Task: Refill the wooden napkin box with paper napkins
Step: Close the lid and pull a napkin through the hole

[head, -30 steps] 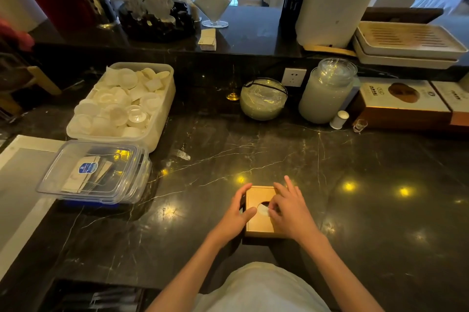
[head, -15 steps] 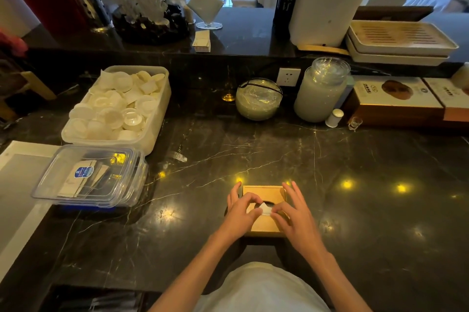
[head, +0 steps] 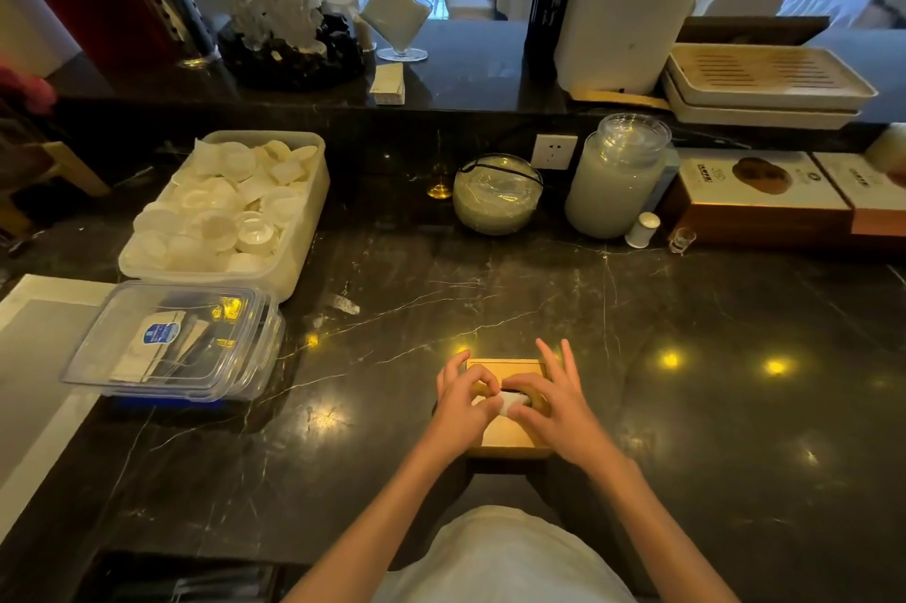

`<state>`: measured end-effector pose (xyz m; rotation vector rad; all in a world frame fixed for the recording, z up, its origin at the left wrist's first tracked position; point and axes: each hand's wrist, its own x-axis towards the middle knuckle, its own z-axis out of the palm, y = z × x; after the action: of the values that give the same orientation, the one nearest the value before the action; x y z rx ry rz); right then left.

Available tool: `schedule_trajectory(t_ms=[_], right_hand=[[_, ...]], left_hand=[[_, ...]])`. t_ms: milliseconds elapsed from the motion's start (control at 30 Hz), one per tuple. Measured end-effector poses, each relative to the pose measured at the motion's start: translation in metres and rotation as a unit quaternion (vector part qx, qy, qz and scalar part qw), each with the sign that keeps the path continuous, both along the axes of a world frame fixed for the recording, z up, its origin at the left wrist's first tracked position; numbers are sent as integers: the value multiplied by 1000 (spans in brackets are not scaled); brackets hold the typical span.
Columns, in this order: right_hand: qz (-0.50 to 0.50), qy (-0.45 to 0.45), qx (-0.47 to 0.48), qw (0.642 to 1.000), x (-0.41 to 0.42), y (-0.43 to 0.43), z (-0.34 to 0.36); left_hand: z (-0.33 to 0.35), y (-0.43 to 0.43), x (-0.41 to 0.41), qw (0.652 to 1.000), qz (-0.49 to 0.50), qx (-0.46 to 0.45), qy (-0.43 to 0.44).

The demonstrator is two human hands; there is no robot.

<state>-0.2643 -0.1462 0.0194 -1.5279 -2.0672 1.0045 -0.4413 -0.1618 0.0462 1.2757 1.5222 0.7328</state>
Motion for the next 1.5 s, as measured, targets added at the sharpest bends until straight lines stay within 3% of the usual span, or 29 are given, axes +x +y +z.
schedule_trajectory(t_ms=[400,600,833,1100,1500], right_hand=[[5,26,-77,997,17,13,5],[49,-14,-98,994,14,19,3],[43,39,-113,992,10,21,0],[73,-33,-111,991,13,26,6],[90,-40,-124,987,13,30,5]], left_hand=[[-7,5,-10,997,-62,-34,35],[-12,8,-8,998,-52,-38,-9],[-17,14,-9,995,-88,-42,29],[-23,14,-15,995,-87,-41,-10],[-27,19,-11,993,-99,-56,26]])
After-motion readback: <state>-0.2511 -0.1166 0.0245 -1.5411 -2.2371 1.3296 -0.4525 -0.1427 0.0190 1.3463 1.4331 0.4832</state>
